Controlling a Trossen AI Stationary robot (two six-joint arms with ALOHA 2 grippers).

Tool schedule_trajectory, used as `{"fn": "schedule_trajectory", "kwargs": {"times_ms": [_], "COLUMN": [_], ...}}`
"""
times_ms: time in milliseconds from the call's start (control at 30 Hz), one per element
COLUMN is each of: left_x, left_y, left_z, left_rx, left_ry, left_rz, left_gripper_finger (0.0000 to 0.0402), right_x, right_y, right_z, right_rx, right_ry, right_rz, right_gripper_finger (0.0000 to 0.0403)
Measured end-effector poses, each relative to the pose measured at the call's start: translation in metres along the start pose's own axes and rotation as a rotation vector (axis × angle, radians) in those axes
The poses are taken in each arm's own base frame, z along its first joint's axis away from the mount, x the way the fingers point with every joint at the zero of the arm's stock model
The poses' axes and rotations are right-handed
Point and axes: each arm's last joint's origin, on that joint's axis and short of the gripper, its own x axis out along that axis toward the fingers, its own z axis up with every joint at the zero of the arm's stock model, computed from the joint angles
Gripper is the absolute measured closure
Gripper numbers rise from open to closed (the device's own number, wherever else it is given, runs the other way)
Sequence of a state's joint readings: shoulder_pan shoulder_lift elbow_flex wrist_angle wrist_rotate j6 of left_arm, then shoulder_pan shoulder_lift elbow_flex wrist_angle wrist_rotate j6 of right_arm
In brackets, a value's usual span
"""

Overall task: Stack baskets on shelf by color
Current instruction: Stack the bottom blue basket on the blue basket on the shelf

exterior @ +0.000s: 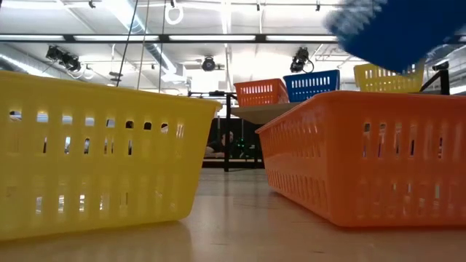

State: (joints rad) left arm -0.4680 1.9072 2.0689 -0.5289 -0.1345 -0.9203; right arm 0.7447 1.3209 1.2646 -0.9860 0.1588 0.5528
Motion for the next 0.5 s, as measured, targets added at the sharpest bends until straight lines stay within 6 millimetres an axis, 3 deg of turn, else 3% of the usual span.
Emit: {"fn": "schedule_trajectory", "kwargs": {"times_ms": [233, 500], "left_x": [-0.003, -0.033], "left_y": [-0.003, -0.014], "left_z": [0.0, 0.014], "left_rx": [0.016, 0.111], "left_ry": [0.049, -0.017], "left_rz": [-0.055, -0.099], "left_gripper_finger": [0.023, 0.023], "right_x": [-0.044, -0.063], "right_y": [-0.066, -0.141], "right_z": [0.041, 0.053], "right_rx": [0.077, 0.221], "right_ry": [-0.17, -0.171], "right_rz": [-0.305, -0.505], "right_gripper_finger": [0.0396, 0.0396]}}
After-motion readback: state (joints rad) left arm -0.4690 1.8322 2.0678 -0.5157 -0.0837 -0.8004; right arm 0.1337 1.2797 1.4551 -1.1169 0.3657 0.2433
